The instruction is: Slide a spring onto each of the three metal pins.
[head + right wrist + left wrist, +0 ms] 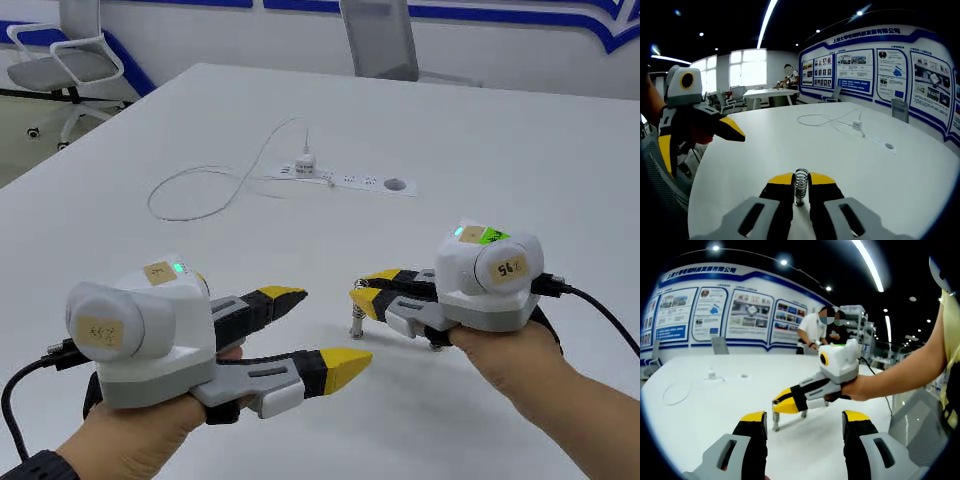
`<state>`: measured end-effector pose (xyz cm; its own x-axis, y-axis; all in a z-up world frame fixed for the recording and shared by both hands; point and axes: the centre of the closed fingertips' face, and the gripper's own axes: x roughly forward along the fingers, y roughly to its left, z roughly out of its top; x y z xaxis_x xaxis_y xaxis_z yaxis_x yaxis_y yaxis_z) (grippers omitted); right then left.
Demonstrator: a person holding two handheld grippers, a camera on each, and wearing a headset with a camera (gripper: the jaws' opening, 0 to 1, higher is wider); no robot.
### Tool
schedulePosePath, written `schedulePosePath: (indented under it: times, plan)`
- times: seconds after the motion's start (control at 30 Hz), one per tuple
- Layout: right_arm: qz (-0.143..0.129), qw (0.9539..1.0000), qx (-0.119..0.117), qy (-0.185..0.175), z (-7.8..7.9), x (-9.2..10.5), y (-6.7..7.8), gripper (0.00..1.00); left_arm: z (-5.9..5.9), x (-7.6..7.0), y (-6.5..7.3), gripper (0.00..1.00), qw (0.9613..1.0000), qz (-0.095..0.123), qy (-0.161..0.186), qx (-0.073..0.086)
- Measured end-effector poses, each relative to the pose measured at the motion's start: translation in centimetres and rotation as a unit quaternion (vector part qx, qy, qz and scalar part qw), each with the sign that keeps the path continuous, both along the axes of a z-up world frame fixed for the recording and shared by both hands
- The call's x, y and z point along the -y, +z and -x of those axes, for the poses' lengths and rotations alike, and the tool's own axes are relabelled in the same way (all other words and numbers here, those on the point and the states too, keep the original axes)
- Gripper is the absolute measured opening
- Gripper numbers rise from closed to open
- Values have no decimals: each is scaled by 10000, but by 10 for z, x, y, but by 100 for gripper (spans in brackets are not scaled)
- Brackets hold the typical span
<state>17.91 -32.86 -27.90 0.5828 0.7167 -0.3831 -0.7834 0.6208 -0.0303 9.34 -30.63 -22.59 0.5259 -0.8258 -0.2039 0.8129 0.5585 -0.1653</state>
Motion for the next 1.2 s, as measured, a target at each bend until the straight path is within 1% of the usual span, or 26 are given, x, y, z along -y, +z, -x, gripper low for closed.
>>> schedulePosePath:
  times: [0.23, 0.33, 0.47, 0.57, 0.8, 0.97, 1.03, 1.1, 1.2]
  plan:
    - [124, 9998, -134, 15, 3, 0, -14, 12, 0, -1, -2, 62, 10000, -19, 3, -43]
    - [193, 9995, -235, 21, 3, -1, -21, 12, 0, -1, -2, 62, 10000, -27, 4, -46]
    - [263, 9993, -284, 14, 3, -1, -25, 12, 0, -1, -2, 62, 10000, -32, 11, -48]
    - [372, 9988, -325, 14, 4, -1, -30, 12, 0, -1, -3, 62, 10000, -44, 10, -44]
    - [398, 9986, -355, -23, 4, 1, -31, 13, 0, -1, -4, 62, 10000, -39, 18, -47]
    - [521, 9980, -352, -33, 8, 4, -31, 14, -1, -2, -5, 63, 10000, -52, 31, -33]
    - [489, 9981, -364, -12, 12, 4, -28, 15, -1, -2, -6, 64, 10000, -66, 36, -29]
    - [487, 9984, -298, 37, 15, 4, -23, 16, -2, -2, -10, 64, 9998, -198, 19, 24]
    - [504, 9984, -234, 83, 21, 5, -17, 18, 0, -2, -13, 65, 9997, -251, -4, 24]
